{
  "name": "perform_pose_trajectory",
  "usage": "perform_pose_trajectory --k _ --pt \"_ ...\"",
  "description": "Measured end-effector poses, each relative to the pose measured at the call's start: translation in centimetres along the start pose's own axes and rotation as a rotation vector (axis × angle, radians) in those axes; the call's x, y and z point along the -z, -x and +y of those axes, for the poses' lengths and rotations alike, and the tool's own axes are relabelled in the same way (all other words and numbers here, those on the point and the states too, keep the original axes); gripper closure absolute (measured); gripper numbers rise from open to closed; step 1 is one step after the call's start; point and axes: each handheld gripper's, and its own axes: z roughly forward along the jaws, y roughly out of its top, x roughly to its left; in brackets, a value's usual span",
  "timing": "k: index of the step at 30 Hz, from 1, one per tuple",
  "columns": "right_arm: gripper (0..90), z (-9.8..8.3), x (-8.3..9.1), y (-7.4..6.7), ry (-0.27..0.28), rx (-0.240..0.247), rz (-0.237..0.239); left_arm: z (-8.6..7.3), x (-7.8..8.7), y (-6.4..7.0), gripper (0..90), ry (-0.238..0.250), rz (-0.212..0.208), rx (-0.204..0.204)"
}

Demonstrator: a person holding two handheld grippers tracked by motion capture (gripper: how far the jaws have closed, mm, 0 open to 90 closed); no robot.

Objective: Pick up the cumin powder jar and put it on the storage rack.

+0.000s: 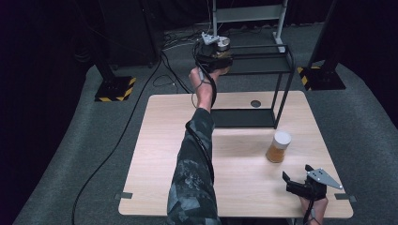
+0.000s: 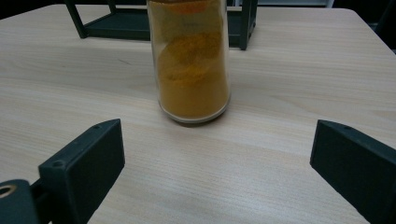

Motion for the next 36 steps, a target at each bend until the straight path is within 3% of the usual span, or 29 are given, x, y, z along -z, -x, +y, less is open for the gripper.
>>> perform_pose_trajectory --k 17,25,28,32,34,36 --pt "1.4 -0.1 0.1 0.0 0.005 0.003 0.002 -0.7 -0.3 -0.2 29.5 0.026 -0.006 -0.005" --pt "1.4 -0.1 0.1 0.0 0.006 0.002 0.003 0.2 -0.2 -0.3 29.3 -0.006 -0.014 -0.009" --pt "1.4 -0.1 0.0 0.0 0.004 0.005 0.001 0.2 0.0 0.1 28.8 -0.009 0.005 -0.001" --pt "1.3 -0.1 0.1 0.0 0.005 0.004 0.001 0.4 0.9 0.6 16.7 0.01 0.018 0.01" --pt "1.3 -0.1 0.0 0.0 0.003 0.007 0.001 0.5 1.6 0.5 9.4 0.029 0.001 0.006" --pt "1.0 -0.1 0.1 -0.1 0.006 0.007 -0.003 1.0 2.2 0.6 2.8 0.016 -0.005 0.001"
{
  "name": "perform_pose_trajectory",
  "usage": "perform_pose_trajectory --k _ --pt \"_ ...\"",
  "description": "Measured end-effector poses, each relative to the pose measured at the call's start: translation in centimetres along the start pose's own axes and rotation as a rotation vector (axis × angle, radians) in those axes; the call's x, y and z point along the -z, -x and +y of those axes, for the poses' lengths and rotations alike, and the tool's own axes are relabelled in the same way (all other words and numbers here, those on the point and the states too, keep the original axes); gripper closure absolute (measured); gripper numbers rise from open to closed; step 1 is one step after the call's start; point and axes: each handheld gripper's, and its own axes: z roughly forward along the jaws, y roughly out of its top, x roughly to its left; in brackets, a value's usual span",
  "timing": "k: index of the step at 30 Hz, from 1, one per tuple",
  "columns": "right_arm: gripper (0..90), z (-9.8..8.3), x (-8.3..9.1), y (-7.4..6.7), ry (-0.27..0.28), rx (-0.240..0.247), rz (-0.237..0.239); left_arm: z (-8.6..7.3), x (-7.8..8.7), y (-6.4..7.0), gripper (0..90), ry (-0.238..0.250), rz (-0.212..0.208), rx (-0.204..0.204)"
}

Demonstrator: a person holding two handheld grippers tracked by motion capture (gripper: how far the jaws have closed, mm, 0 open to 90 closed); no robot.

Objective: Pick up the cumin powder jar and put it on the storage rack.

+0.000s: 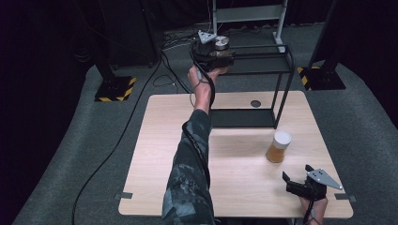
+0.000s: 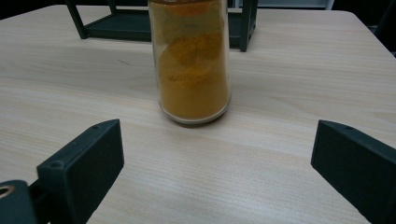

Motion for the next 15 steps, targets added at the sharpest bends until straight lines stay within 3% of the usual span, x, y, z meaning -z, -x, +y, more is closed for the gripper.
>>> perform_pose_trajectory --k 3,8,11,15 --pt "0.6 0.0 0.0 0.0 0.002 -0.002 -0.002 1.1 0.8 -0.3 0.0 -0.053 -0.044 -0.034" --pt "0.5 0.0 0.0 -0.1 -0.003 0.004 -0.005 1.3 2.6 -1.0 0.0 -0.123 -0.115 -0.098" --pt "0.5 0.1 -0.1 0.0 -0.006 0.001 -0.003 0.5 3.9 -1.4 0.0 -0.162 -0.171 -0.144" --pt "0.6 0.1 0.0 0.0 -0.008 -0.001 -0.003 -1.9 5.9 -0.9 0.0 -0.197 -0.187 -0.214"
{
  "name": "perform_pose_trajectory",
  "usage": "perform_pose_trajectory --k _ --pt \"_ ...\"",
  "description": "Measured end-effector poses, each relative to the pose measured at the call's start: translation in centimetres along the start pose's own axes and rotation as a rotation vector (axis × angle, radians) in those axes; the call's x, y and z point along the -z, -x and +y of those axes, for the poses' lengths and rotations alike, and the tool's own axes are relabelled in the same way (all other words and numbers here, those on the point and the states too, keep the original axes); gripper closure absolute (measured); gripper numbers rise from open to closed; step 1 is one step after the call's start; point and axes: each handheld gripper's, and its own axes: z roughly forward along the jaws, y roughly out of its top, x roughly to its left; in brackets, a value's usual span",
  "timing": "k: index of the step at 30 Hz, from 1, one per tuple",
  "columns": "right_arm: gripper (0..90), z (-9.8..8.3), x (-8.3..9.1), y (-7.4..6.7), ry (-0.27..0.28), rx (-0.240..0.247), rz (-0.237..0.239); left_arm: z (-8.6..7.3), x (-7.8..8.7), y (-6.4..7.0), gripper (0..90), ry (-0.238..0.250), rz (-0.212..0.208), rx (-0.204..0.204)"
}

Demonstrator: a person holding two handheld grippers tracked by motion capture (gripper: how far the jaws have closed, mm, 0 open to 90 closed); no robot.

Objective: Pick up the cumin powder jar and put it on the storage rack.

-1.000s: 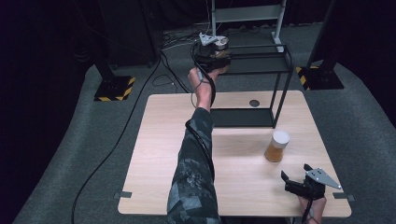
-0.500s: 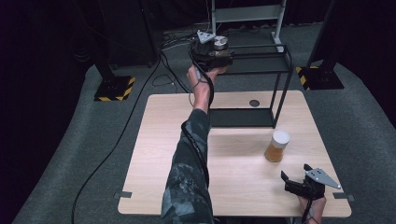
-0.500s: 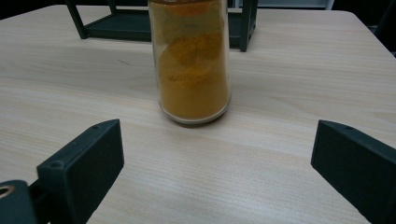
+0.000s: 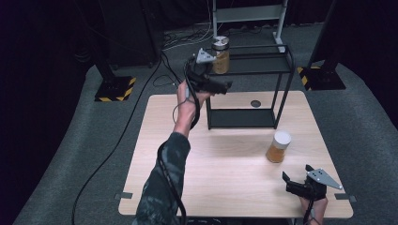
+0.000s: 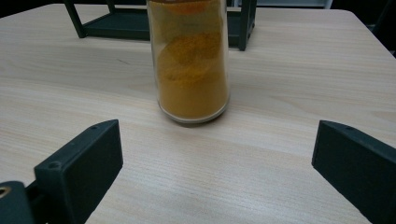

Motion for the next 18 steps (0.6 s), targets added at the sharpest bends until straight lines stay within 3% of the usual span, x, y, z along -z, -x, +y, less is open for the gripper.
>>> perform_pose_trajectory --k 3,5,10,13,14,18 --pt "0.4 0.0 0.0 -0.1 0.002 0.001 -0.003 -2.3 0.6 0.9 0.0 -0.056 -0.006 -0.052" --pt "0.4 -0.1 0.0 -0.2 0.003 0.003 -0.004 -3.9 1.0 1.2 0.0 -0.094 -0.017 -0.063" --pt "0.4 0.1 0.0 -0.2 -0.005 0.01 -0.008 -9.4 2.5 3.1 0.0 -0.1 0.009 -0.073" --pt "0.4 0.0 0.0 -0.3 -0.002 0.009 -0.009 -13.2 3.3 5.2 0.1 -0.108 0.04 -0.101" --pt "0.4 0.1 0.0 -0.3 -0.004 0.011 -0.01 -14.5 3.5 5.5 0.1 -0.107 0.039 -0.084" --pt "0.2 0.2 -0.1 -0.4 -0.009 0.016 -0.011 -19.5 4.2 7.6 1.2 -0.121 0.109 -0.034"
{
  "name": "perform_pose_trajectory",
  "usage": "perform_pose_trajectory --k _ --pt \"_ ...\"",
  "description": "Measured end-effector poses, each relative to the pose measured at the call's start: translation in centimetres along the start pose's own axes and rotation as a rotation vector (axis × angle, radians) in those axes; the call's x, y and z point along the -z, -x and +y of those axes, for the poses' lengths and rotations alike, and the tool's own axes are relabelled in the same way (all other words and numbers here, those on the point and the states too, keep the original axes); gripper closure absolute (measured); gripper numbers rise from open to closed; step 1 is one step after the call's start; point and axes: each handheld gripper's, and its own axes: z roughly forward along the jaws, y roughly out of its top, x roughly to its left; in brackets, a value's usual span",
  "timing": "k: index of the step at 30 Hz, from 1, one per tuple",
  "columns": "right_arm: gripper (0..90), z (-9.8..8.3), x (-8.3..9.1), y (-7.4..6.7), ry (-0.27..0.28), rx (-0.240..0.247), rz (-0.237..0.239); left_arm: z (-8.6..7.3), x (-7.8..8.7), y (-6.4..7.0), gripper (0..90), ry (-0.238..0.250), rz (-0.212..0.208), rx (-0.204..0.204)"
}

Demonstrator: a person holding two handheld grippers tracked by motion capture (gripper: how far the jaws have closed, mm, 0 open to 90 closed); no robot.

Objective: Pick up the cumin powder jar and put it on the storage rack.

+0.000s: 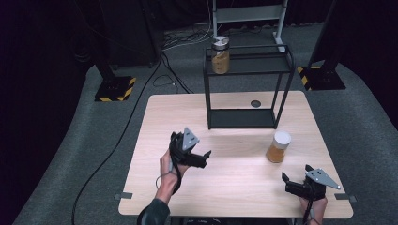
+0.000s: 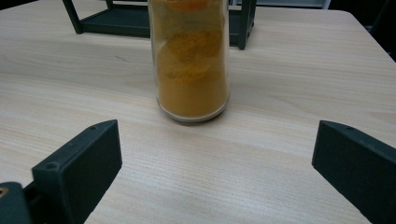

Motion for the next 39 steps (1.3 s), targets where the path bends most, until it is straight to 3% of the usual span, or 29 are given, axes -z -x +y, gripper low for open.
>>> perform_pose_trajectory --k 5,6,9,12,13,16,19,24,28,39 --pt "0.0 0.1 -0.1 -0.2 -0.007 0.003 -0.008 -5.1 -0.8 3.1 1.5 -0.092 0.136 0.01" --pt "0.0 0.2 -0.1 -0.2 -0.009 0.002 -0.01 -5.7 -1.1 3.5 1.4 -0.114 0.16 0.031" --pt "0.0 0.3 -0.1 -0.3 -0.015 0.005 -0.013 -8.0 -1.8 3.6 0.0 -0.134 0.189 0.131" --pt "0.0 0.3 -0.1 -0.3 -0.016 0.006 -0.017 -9.3 -2.3 3.5 0.0 -0.154 0.198 0.179" --pt "0.1 0.3 -0.2 -0.4 -0.017 0.007 -0.018 -9.8 -2.3 3.3 0.0 -0.141 0.188 0.206" --pt "0.1 0.4 -0.2 -0.3 -0.025 0.006 -0.016 -10.0 -2.3 3.3 0.0 -0.119 0.189 0.215" --pt "0.1 0.4 -0.2 -0.3 -0.023 0.005 -0.016 -9.7 -2.7 3.2 0.0 -0.143 0.195 0.227" --pt "0.3 0.4 -0.2 -0.4 -0.021 0.008 -0.018 -9.1 -3.2 4.4 0.0 -0.18 0.231 0.168" --pt "0.4 0.4 -0.2 -0.4 -0.022 0.012 -0.018 -9.0 -3.3 3.7 0.2 -0.194 0.232 0.224" --pt "0.6 0.5 -0.3 -0.5 -0.03 0.019 -0.02 -9.0 -3.3 4.0 0.2 -0.191 0.238 0.215"
